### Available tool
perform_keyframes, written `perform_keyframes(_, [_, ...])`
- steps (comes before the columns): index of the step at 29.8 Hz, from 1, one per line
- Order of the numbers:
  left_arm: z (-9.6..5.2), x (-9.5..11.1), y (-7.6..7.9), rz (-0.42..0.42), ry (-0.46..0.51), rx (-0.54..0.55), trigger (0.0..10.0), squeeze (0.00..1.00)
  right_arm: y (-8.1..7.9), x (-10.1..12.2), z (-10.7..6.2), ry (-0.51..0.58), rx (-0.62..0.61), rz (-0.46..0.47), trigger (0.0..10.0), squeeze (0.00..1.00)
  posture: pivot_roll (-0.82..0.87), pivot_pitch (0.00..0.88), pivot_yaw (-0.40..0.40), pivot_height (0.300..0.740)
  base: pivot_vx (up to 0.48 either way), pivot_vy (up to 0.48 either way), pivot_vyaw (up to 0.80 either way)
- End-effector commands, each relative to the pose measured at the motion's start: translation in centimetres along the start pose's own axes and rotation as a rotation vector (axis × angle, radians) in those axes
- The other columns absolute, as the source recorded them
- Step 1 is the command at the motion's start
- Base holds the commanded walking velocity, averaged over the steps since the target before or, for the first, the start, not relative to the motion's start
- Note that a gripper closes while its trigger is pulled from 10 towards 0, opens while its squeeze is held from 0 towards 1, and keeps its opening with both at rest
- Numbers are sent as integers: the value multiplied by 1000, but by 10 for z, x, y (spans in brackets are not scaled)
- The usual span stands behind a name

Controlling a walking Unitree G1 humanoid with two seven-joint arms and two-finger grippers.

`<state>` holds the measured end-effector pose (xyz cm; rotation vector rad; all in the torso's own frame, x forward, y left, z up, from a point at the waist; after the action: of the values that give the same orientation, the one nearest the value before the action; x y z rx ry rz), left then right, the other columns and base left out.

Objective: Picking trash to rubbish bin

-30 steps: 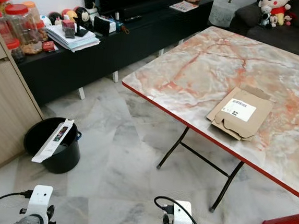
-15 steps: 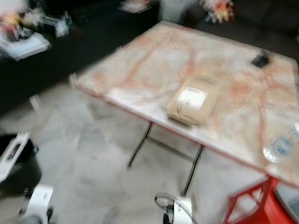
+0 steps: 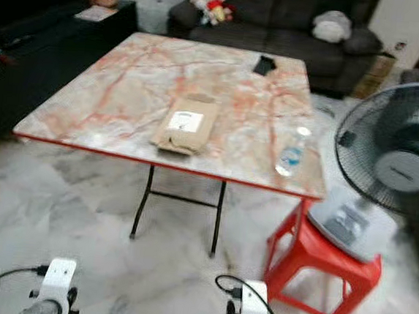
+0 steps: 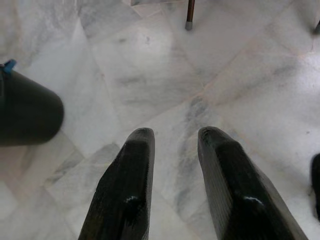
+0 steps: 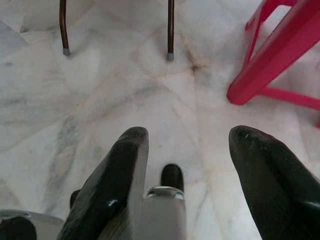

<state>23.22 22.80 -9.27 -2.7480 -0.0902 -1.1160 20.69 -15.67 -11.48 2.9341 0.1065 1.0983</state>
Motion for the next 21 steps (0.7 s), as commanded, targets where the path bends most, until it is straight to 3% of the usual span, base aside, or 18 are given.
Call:
perform_keyframes(1, [2, 11, 9, 58, 40, -43, 10000, 0, 0, 14, 3, 43, 1, 9, 10000, 0, -34, 30, 10, 740, 0, 0, 0])
perform_keyframes(5, [4, 35, 22, 73, 117, -83, 10000, 0, -1, 30, 5, 91, 9, -3, 10000, 0, -31, 31, 7, 740, 0, 0, 0])
perform_keyframes(7, [6, 59, 36, 75, 188, -135, 10000, 0, -2, 50, 8, 156, 16, -13, 10000, 0, -37, 32, 6, 740, 0, 0, 0])
perform_keyframes(11, [5, 83, 48, 102, 269, -172, 10000, 0, -3, 76, 9, 241, 18, -6, 10000, 0, -36, 32, 4, 740, 0, 0, 0])
perform_keyframes(16, [-2, 139, 72, 102, 452, -231, 10000, 0, -13, 158, 2, 523, 47, -54, 10000, 0, -41, 31, 5, 740, 0, 0, 0])
perform_keyframes(18, [-5, 153, 77, 54, 495, -241, 10000, 0, -13, 177, -2, 587, 41, -68, 10000, 0, -43, 29, 4, 740, 0, 0, 0])
perform_keyframes(19, [-11, 172, 82, 21, 559, -255, 10000, 0, -13, 205, -10, 682, 32, -80, 10000, 0, -44, 29, 2, 740, 0, 0, 0])
perform_keyframes(20, [-11, 172, 82, 21, 559, -255, 10000, 0, -13, 205, -10, 682, 32, -80, 10000, 0, -44, 29, 2, 740, 0, 0, 0])
perform_keyframes(21, [-16, 189, 83, -6, 623, -261, 10000, 0, -14, 229, -19, 770, 27, -77, 10000, 0, -43, 28, -3, 740, 0, 0, 0])
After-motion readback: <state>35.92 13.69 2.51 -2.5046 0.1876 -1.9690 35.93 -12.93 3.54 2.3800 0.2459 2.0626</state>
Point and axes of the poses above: a point about 5 cm out from each wrist's last joint towards the gripper, its own z axis pointing out of the wrist towards the gripper, its own x axis along the axis of the wrist's last joint, y = z × x, the point moved 4 cm from there along z, pointing out of the wrist towards the gripper, and after that the axes turned 7 degrees about -z, right-handed, at the moved point
